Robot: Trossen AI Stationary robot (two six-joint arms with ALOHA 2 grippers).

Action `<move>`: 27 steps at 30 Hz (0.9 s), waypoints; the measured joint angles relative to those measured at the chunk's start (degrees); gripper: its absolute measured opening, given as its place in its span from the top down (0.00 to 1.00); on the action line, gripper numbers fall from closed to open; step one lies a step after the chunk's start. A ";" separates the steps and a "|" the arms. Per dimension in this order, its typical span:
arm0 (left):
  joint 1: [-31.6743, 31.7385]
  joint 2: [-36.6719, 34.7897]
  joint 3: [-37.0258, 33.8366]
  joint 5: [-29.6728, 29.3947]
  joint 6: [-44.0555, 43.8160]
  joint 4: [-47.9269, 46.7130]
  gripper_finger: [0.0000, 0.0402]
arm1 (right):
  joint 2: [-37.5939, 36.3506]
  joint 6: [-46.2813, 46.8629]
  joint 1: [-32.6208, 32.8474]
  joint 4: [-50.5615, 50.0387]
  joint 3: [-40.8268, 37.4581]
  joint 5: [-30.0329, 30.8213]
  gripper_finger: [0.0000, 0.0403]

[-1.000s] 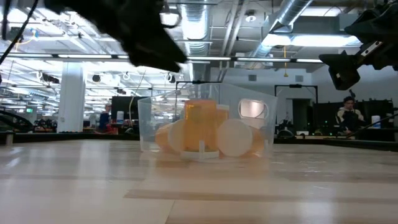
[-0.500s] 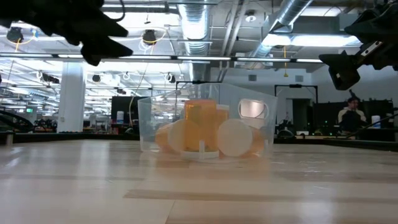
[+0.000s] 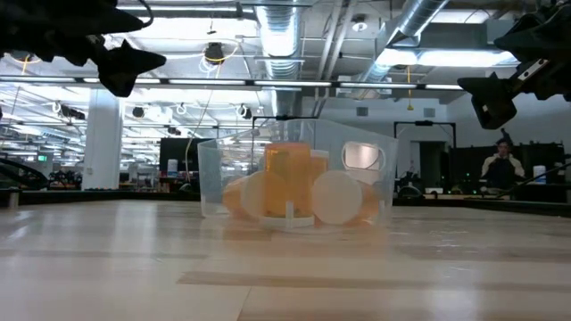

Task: Pick and place pill bottles into a basket
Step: Return to Home Position

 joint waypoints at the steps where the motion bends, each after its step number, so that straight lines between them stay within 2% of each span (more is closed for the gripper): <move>1: 0.00 -0.85 -0.72 0.20 0.02 0.66 0.34 | 0.00 -0.01 0.00 0.00 0.00 0.00 0.29; 6: 0.00 -5.18 -3.04 3.10 0.69 2.37 0.34 | 0.00 -0.01 -0.01 0.00 0.00 0.00 0.29; 18: 0.04 -15.40 -7.23 5.87 2.71 1.83 0.33 | 0.00 -0.02 0.00 0.00 -0.01 0.00 0.29; 27: 0.07 -19.05 -7.23 4.51 7.12 0.68 0.33 | 0.00 -0.02 0.00 0.00 0.01 0.00 0.29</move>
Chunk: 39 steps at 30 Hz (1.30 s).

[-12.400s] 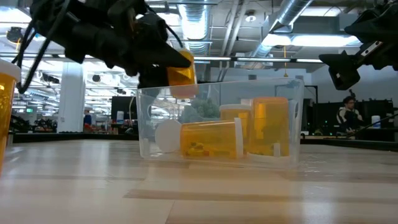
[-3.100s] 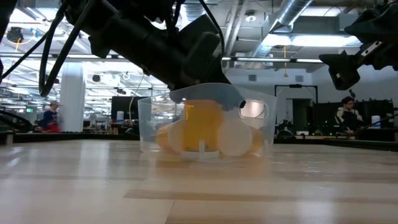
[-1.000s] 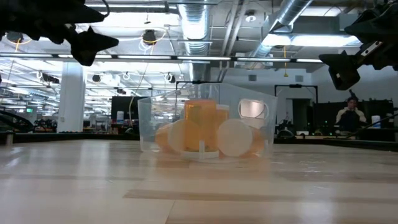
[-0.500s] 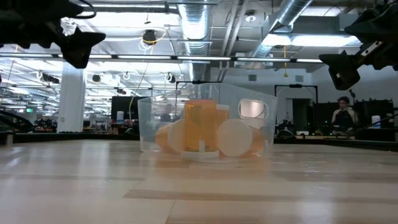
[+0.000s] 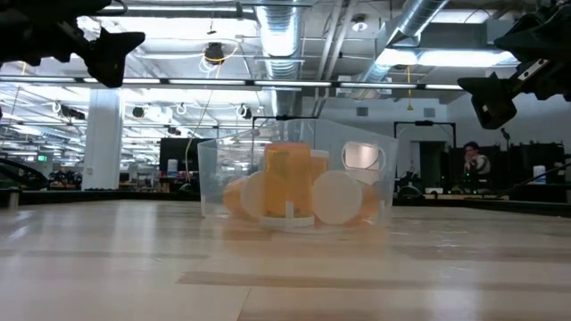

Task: Pick and place pill bottles into a basket
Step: Return to Home Position

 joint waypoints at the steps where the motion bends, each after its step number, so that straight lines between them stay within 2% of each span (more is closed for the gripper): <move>1: 0.00 -0.29 -0.01 0.09 0.25 -0.52 0.33 | -0.01 0.01 -0.01 0.00 -0.01 0.00 0.29; 5: 0.00 -1.23 -2.37 1.85 0.39 2.24 0.33 | 0.00 0.01 -0.01 0.00 0.00 0.00 0.29; 14: 0.00 -2.40 -2.58 2.60 1.82 1.01 0.33 | 0.00 0.00 -0.02 0.00 0.00 0.00 0.29; 22: 0.00 -4.65 -2.60 2.61 3.13 -6.60 0.33 | -0.02 0.00 -0.02 -0.02 0.00 0.00 0.29; 29: 0.00 -9.31 -2.64 2.54 3.43 -15.28 0.33 | -0.01 0.01 0.00 0.00 -0.02 0.00 0.29; 39: 0.00 -11.79 -2.60 3.04 3.38 -16.01 0.33 | -0.02 0.01 -0.01 0.00 0.00 0.00 0.29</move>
